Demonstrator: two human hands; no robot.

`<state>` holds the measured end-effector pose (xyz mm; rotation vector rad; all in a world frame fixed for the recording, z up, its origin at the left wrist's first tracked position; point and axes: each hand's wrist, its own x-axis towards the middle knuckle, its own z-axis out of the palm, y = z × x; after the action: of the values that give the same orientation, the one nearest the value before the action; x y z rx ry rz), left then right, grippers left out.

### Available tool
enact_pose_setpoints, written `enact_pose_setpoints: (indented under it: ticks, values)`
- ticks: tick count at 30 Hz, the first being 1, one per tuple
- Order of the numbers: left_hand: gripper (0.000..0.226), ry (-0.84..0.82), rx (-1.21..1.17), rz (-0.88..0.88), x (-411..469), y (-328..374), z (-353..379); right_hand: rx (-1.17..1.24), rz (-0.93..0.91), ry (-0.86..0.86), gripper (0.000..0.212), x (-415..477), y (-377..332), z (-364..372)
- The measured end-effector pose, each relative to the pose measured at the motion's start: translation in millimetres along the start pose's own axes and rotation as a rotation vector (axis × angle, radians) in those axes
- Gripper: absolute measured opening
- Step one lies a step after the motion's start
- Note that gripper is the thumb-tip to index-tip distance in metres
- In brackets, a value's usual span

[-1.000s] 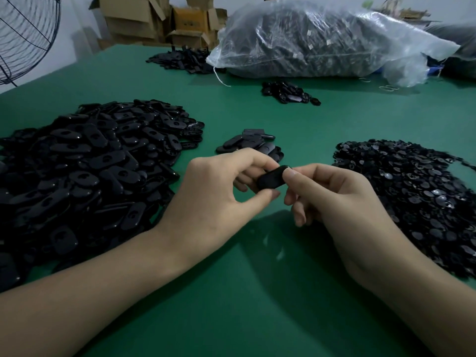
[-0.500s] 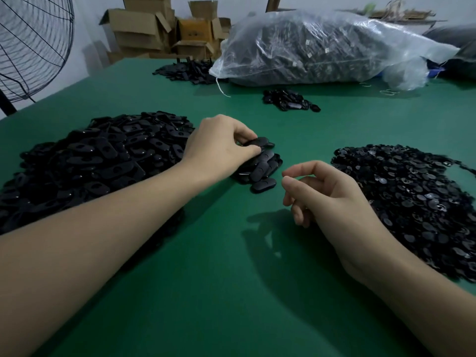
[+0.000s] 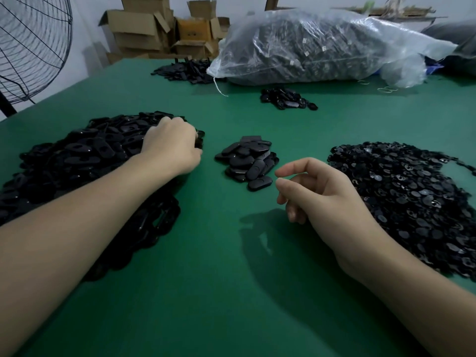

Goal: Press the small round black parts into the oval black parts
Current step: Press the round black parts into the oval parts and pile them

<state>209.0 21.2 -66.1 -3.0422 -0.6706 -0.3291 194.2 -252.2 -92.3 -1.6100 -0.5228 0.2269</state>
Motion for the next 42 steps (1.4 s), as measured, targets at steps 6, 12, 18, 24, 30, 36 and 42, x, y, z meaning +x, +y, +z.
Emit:
enact_pose_setpoints:
  ticks: [6,12,18,24,30,36,42]
  values:
    - [0.026,0.058,0.022,0.033,-2.4,-4.1,-0.6,-0.038,-0.015,-0.028,0.005,-0.4,1.5,0.6]
    - [0.014,0.108,0.003,0.068,-5.4,-6.2,-6.7,-0.043,-0.024,-0.033,0.008,0.0,1.5,0.0]
    - [0.01,0.141,-0.039,0.079,-11.4,-5.4,-7.7,-0.063,-0.032,-0.034,0.008,0.9,0.9,-1.0]
    - [0.006,0.306,-0.216,0.125,-24.0,-5.9,-20.4,-0.057,-0.027,-0.022,0.009,1.0,-0.6,-1.6]
    - [0.017,-0.306,-1.422,-0.023,-73.7,20.0,-37.2,-0.018,-0.009,-0.009,0.008,-0.3,-6.3,-2.7]
    - [0.039,-0.498,-1.6,0.025,-114.4,39.5,-17.0,-0.047,0.019,-0.009,0.009,-1.5,-9.2,-1.2]
    - [0.031,-0.478,-1.653,0.13,-127.3,40.8,-5.1,-0.08,0.044,-0.02,0.015,-0.6,-10.3,-2.8]
